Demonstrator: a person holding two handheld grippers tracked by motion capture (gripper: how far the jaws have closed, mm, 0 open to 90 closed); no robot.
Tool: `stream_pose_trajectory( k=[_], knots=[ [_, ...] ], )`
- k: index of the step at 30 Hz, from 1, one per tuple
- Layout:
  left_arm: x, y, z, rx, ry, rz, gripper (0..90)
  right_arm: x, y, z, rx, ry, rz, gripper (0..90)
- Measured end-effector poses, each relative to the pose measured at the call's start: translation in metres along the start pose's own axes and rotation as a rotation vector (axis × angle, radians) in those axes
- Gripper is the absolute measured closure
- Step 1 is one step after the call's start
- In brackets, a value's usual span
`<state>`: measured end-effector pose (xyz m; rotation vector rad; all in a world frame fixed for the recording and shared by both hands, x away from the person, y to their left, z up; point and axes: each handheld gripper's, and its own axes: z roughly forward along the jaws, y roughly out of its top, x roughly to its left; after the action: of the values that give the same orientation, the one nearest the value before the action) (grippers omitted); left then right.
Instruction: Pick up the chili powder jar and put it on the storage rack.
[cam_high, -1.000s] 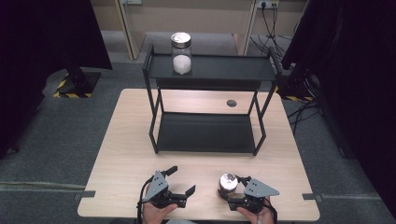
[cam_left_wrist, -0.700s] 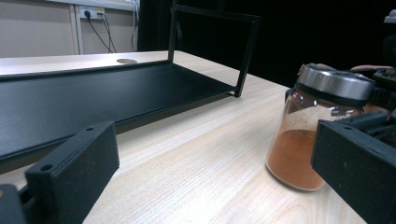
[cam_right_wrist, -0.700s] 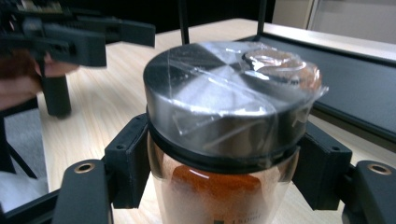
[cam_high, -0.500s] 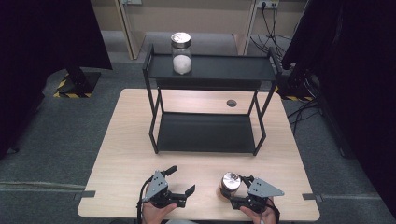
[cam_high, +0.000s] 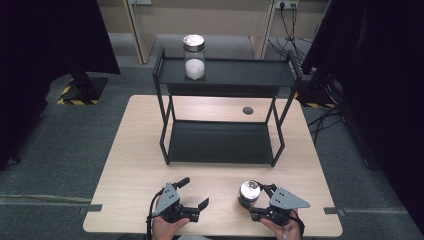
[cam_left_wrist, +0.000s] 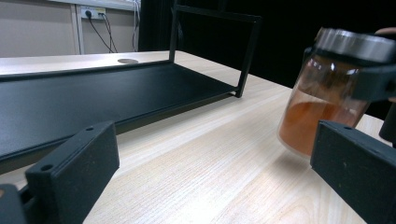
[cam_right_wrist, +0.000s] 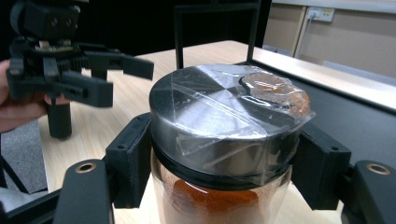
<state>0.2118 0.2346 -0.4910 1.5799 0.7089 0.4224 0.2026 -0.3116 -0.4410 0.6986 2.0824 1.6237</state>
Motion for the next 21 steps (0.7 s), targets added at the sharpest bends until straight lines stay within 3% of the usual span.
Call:
stream_pose_trajectory(
  k=[21],
  knots=[
    [0.001,0.001,0.000,0.003,0.002,-0.006,0.7,-0.020,0.067,0.000,-0.036,0.009,-0.036,31.0]
  ],
)
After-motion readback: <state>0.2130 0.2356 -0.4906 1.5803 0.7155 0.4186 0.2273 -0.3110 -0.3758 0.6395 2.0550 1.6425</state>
